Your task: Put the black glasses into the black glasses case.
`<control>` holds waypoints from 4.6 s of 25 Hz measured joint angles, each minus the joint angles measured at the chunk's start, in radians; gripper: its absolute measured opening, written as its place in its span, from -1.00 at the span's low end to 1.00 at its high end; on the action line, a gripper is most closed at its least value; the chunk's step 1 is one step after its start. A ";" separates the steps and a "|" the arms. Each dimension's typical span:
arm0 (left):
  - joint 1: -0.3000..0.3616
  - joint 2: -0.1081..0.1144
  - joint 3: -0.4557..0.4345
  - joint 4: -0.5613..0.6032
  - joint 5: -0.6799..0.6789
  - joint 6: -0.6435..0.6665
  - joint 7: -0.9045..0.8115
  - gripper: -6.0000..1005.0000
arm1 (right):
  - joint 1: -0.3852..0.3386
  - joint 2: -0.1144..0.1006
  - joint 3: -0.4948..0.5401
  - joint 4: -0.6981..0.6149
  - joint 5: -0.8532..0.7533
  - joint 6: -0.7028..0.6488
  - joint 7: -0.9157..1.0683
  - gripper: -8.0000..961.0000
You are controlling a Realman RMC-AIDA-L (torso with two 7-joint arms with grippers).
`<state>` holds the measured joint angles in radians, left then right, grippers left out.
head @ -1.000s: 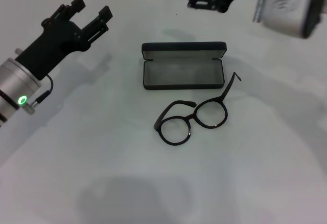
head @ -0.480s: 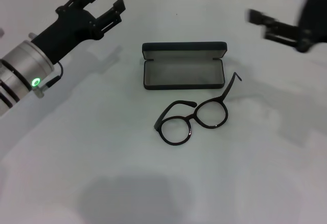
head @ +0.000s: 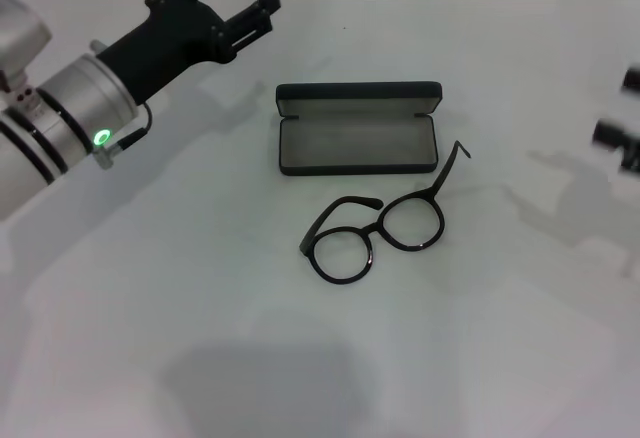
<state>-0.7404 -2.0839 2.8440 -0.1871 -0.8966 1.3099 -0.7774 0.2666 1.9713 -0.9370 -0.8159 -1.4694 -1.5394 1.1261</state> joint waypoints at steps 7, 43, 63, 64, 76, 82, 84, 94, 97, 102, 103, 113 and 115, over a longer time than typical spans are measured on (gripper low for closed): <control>-0.016 -0.003 0.000 0.009 0.004 -0.006 0.025 0.60 | 0.082 0.028 0.000 0.026 -0.208 0.016 0.012 0.41; 0.023 -0.007 0.000 0.038 -0.001 -0.006 0.050 0.60 | 0.377 0.048 -0.256 0.239 -0.287 0.340 0.068 -0.21; 0.030 -0.007 -0.001 0.046 -0.005 -0.006 0.050 0.59 | 0.257 0.052 -0.250 0.066 -0.167 0.325 -0.002 -0.91; 0.030 -0.007 -0.002 0.049 -0.005 -0.006 0.050 0.59 | 0.247 0.052 -0.249 0.065 -0.128 0.322 -0.032 -0.92; -0.011 0.027 0.000 0.033 0.123 0.082 -0.125 0.59 | 0.184 0.050 -0.196 0.191 0.316 0.181 -0.439 -0.94; -0.119 0.103 0.000 0.024 0.357 0.136 -0.434 0.58 | 0.190 0.049 -0.197 0.228 0.367 0.143 -0.562 -0.93; -0.162 0.109 0.000 0.011 0.420 0.137 -0.517 0.58 | 0.192 0.050 -0.200 0.224 0.368 0.137 -0.587 -0.93; -0.327 0.073 0.001 -0.028 0.645 0.127 -0.656 0.58 | 0.214 0.055 -0.206 0.235 0.428 0.125 -0.763 -0.92; -0.363 0.055 0.001 -0.043 0.679 0.121 -0.676 0.57 | 0.219 0.056 -0.212 0.235 0.438 0.108 -0.780 -0.91; -0.396 0.030 0.002 -0.082 0.688 0.097 -0.697 0.57 | 0.224 0.057 -0.216 0.236 0.439 0.095 -0.781 -0.91; -0.402 0.029 0.002 -0.083 0.689 0.091 -0.699 0.57 | 0.225 0.057 -0.216 0.238 0.439 0.093 -0.781 -0.91; -0.430 0.018 0.002 -0.083 0.751 0.072 -0.686 0.21 | 0.242 0.056 -0.214 0.271 0.440 0.092 -0.802 -0.90; -0.434 0.017 0.002 -0.083 0.757 0.072 -0.674 0.17 | 0.242 0.055 -0.211 0.272 0.440 0.096 -0.802 -0.89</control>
<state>-1.1743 -2.0671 2.8455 -0.2699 -0.1392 1.3820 -1.4514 0.5088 2.0266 -1.1483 -0.5437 -1.0291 -1.4430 0.3243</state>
